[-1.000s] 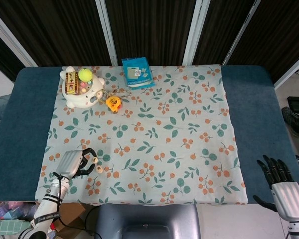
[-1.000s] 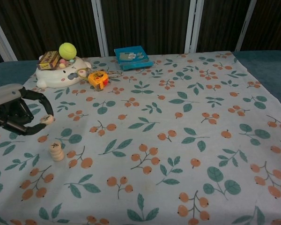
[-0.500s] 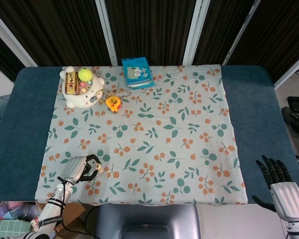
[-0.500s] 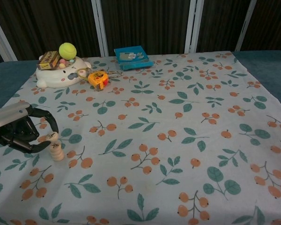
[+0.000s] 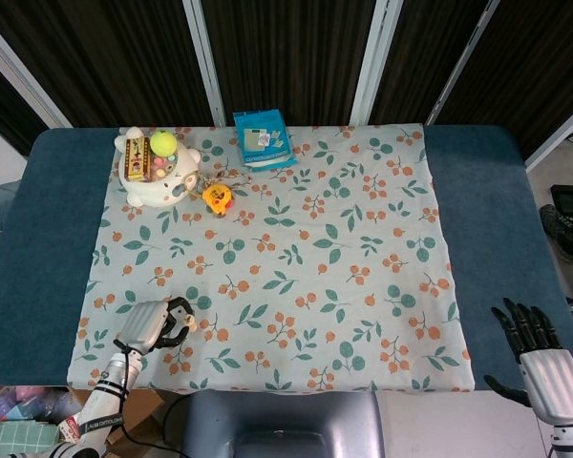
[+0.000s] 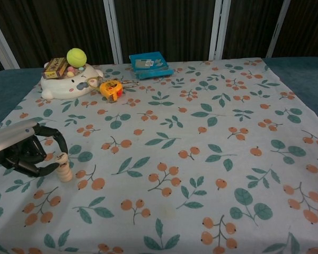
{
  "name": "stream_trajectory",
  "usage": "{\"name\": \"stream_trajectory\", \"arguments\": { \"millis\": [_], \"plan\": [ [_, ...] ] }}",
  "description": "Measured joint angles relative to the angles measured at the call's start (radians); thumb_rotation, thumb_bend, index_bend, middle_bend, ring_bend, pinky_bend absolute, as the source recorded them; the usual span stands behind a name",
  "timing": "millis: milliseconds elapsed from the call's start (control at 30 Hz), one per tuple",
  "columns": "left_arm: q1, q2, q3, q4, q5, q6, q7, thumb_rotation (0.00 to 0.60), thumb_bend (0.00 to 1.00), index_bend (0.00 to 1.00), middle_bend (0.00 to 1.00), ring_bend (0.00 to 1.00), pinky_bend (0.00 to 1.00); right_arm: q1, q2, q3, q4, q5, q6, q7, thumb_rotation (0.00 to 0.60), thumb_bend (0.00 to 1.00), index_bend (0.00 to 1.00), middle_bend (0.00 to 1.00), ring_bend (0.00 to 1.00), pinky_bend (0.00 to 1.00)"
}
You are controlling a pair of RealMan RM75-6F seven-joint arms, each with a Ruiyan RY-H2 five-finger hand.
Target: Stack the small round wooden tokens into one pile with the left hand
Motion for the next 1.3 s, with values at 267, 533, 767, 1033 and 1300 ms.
{"name": "stream_trajectory", "arguments": {
  "millis": [267,533,767,1033,1300],
  "plan": [
    [-0.006,0.0,0.003,0.012,0.004,-0.015,0.003,0.6,0.4,0.48,1.0,1.0,1.0,0.0,0.0,0.0,-0.001,0.003,-0.002,-0.003,0.6,0.2,0.0,0.0,0.0,0.03],
    [-0.004,0.009,0.003,0.013,0.009,-0.017,-0.005,0.6,0.4,0.47,1.0,1.0,1.0,0.001,-0.001,0.0,-0.005,0.005,-0.006,-0.009,0.6,0.2,0.0,0.0,0.0,0.03],
    [-0.007,0.022,0.01,0.008,0.008,-0.032,-0.002,0.6,0.4,0.39,1.0,1.0,1.0,0.001,-0.001,0.001,-0.006,0.007,-0.008,-0.012,0.6,0.2,0.0,0.0,0.0,0.03],
    [-0.007,0.022,0.008,0.009,0.014,-0.028,-0.006,0.6,0.41,0.3,1.0,1.0,1.0,0.0,0.0,0.002,-0.005,0.008,-0.005,-0.008,0.6,0.2,0.0,0.0,0.0,0.03],
    [0.008,0.057,0.01,-0.04,0.09,0.02,-0.037,0.6,0.4,0.29,1.0,1.0,1.0,0.0,0.001,0.002,-0.005,0.007,-0.004,-0.004,0.6,0.2,0.0,0.0,0.0,0.03]
  ]
}}
